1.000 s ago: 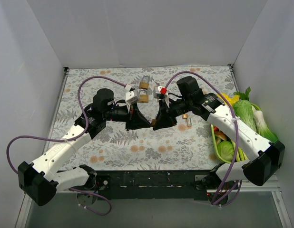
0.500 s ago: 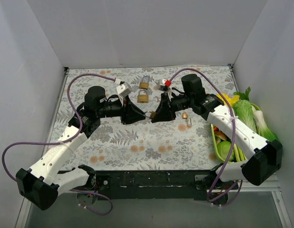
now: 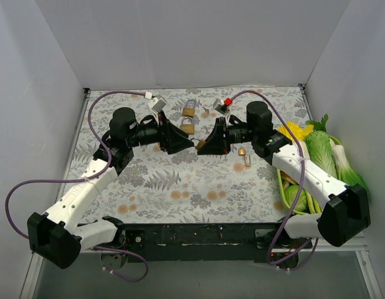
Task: Lock with the key
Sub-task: Lock the lock, then place the key at the center of the board.
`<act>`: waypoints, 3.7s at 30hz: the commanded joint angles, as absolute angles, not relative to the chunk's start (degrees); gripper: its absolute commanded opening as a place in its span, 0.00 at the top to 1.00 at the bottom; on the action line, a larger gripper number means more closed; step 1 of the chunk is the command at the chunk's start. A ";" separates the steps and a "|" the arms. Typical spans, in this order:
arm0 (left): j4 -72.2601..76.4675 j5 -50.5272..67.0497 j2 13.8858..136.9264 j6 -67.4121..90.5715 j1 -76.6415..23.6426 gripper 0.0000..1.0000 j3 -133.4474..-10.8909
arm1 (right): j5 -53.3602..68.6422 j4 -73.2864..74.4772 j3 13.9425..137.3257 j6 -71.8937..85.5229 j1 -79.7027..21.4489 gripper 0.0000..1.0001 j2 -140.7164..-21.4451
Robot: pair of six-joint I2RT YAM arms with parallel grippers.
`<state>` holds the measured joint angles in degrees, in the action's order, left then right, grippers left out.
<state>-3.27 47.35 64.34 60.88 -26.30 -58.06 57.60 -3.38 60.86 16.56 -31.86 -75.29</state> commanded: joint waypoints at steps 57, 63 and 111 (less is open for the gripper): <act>2.55 65.30 60.91 61.44 -22.06 1.00 -53.88 | 65.74 18.90 73.30 1.23 -34.45 0.66 -77.78; 2.37 65.30 60.82 61.26 -22.06 1.00 -53.44 | 65.30 18.54 73.56 1.67 -34.54 0.75 -78.13; -19.60 54.67 63.90 44.65 -9.14 1.00 -59.50 | 32.00 2.20 67.14 20.21 -23.55 0.99 -103.62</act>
<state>-17.54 55.66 65.45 48.10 -9.47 -57.58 36.84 6.68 63.77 16.40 -23.38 -101.16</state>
